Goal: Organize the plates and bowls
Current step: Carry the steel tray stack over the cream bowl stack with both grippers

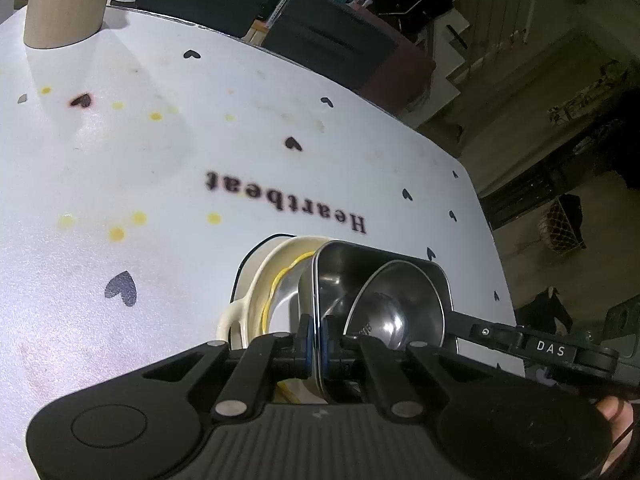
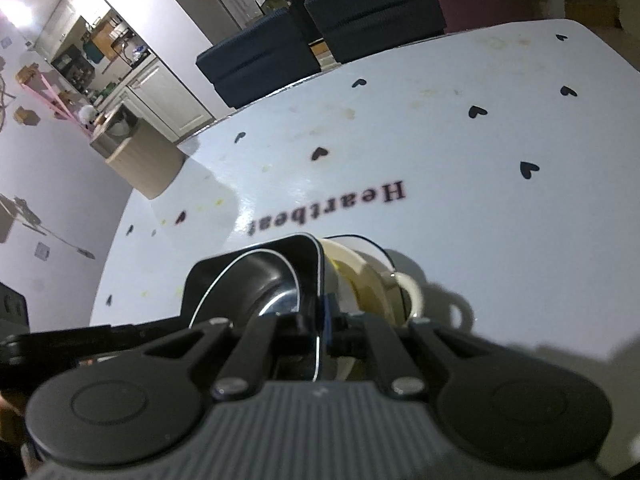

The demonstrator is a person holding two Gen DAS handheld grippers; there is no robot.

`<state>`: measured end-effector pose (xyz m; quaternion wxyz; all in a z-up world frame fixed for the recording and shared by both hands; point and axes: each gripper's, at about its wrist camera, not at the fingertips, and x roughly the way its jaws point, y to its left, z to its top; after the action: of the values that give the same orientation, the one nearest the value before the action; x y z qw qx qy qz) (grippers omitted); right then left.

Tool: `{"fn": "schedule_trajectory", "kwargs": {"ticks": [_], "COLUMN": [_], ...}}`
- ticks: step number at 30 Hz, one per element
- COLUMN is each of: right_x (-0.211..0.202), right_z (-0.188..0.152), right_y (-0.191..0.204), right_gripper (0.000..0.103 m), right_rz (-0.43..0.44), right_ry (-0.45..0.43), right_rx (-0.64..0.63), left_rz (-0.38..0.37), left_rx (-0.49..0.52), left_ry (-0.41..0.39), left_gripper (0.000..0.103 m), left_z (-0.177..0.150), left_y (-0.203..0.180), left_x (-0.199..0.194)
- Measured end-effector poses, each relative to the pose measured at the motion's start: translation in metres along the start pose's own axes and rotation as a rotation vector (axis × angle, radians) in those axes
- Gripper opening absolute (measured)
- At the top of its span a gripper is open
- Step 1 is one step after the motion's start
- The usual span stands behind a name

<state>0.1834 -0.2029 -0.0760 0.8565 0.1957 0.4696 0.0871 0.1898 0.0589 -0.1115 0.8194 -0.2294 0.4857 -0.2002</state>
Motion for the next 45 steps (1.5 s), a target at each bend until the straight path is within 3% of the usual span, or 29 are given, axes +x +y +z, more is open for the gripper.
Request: {"fn": "schedule_trajectory", "kwargs": {"ticks": [45], "right_x": [0.023], "right_z": [-0.003], "right_y": [0.002], "right_gripper": [0.006], "right_rz": [-0.046], "right_ry": [0.108], "right_rx": [-0.011], "left_rz": [0.05], "left_rx": [-0.011], "left_ry": [0.035], "left_gripper": [0.004], "left_z": [-0.001], "left_y": [0.002], "left_x": [0.011]}}
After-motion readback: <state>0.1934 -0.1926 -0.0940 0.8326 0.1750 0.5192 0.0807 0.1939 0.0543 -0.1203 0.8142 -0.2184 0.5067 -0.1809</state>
